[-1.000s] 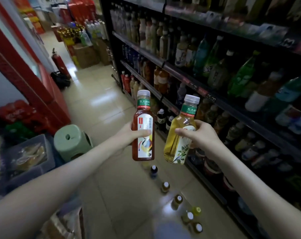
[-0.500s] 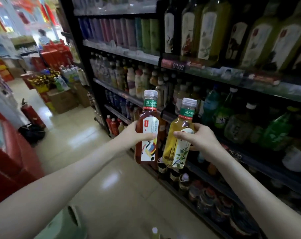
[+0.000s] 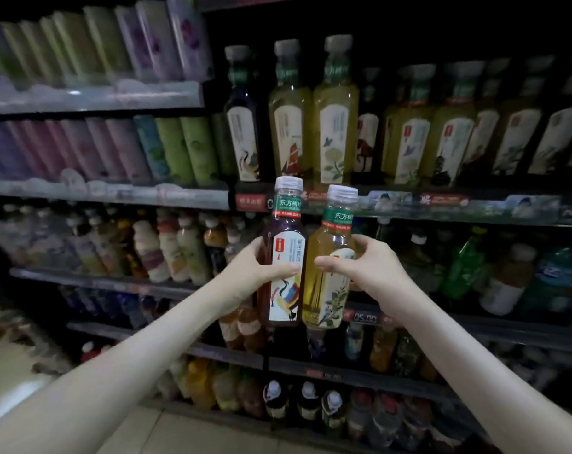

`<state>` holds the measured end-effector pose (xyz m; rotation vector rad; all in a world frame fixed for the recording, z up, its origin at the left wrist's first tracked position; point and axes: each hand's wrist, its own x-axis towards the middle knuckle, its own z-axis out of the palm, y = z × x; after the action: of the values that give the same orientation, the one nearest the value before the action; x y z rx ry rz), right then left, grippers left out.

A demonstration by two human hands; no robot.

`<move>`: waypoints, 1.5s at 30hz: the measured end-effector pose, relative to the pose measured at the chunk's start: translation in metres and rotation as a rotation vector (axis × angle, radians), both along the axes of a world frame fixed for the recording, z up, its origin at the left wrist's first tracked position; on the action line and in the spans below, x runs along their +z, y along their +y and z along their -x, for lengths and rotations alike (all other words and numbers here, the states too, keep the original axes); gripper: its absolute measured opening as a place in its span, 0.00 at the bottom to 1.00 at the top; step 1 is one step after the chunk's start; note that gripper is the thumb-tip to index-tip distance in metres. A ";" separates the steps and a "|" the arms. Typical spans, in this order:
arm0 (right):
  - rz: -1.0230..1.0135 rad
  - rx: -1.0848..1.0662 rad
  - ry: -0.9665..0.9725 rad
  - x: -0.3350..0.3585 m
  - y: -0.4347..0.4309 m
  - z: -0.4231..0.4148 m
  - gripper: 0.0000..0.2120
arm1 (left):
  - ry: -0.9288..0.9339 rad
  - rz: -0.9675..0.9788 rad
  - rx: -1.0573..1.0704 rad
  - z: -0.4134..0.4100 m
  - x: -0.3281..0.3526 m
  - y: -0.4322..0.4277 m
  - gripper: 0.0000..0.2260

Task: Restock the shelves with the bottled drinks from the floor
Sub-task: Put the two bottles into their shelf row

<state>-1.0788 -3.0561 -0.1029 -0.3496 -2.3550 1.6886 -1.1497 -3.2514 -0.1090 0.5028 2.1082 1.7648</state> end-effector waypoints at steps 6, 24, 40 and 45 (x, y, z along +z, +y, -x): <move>0.033 -0.133 0.088 0.023 0.015 -0.002 0.24 | 0.075 -0.069 -0.083 0.023 0.024 0.029 0.25; -0.021 -0.381 0.233 0.068 0.170 -0.059 0.34 | -0.046 -0.270 -0.163 -0.006 0.059 0.187 0.29; 0.233 -0.137 0.176 0.041 0.125 -0.064 0.34 | -0.350 -0.463 -0.499 -0.006 0.037 0.191 0.25; 0.270 -0.057 0.100 0.037 0.118 -0.059 0.37 | -0.360 -0.400 -0.548 0.011 0.037 0.176 0.20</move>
<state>-1.0196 -2.9380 -0.0659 -0.3644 -2.0305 1.9514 -1.1604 -3.0756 -0.0721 0.7198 1.2260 1.7697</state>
